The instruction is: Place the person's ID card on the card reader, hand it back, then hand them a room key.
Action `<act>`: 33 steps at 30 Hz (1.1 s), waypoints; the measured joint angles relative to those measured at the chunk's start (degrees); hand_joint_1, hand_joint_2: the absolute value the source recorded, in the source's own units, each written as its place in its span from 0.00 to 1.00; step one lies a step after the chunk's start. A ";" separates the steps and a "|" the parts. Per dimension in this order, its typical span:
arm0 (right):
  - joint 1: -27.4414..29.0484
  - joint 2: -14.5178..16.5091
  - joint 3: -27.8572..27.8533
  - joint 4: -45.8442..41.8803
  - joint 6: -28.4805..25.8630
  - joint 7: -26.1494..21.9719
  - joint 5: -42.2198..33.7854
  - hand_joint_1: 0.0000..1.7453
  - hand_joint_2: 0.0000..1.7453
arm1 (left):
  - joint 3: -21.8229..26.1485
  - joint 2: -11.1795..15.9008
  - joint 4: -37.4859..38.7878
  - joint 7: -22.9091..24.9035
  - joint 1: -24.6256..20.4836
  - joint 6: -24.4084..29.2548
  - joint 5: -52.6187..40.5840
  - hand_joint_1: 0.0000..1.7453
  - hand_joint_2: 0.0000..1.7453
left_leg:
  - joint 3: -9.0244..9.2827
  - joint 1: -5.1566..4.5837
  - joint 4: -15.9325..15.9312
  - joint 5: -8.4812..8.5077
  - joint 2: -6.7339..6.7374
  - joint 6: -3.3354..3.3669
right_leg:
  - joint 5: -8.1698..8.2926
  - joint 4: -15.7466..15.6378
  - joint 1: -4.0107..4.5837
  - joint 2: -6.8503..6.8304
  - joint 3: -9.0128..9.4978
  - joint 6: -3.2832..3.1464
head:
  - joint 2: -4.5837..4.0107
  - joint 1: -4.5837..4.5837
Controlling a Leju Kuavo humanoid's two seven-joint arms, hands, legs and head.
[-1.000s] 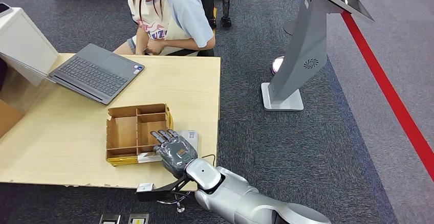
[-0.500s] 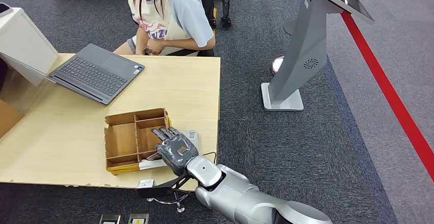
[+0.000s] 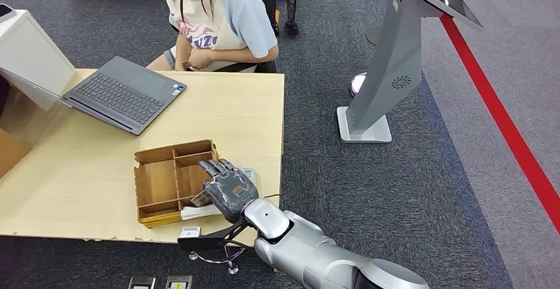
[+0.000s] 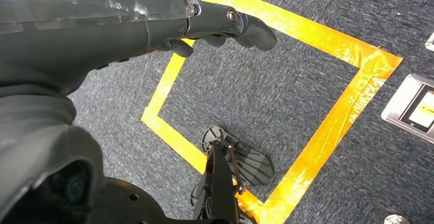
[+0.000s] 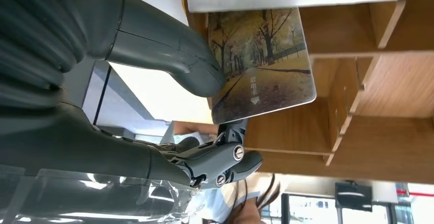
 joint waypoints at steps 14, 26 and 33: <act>-2.66 -0.09 -5.18 -8.63 -8.25 -1.42 0.29 1.00 1.00 | -0.04 0.00 0.00 -0.21 0.03 -0.16 0.03 0.00 0.00 | 0.01 0.00 0.00 0.03 0.00 -0.03 | 0.03 0.00 0.00 0.01 -0.01 -0.03 | 0.00 -0.01; -3.21 -3.04 -10.14 -23.80 -9.98 -0.54 1.13 1.00 1.00 | -0.04 0.00 0.00 -0.40 0.09 0.45 0.86 0.00 0.00 | 0.01 0.00 0.00 0.03 0.01 -0.03 | 0.03 0.00 0.00 0.01 -0.01 -0.03 | 0.00 -0.01; -4.06 -3.89 -11.17 -29.63 -9.02 -1.38 1.68 1.00 1.00 | -0.04 -0.02 0.00 -0.58 0.09 0.29 0.79 0.00 0.00 | 0.01 0.00 0.00 0.03 0.01 -0.03 | 0.04 0.00 0.00 0.01 -0.01 -0.03 | 0.00 -0.01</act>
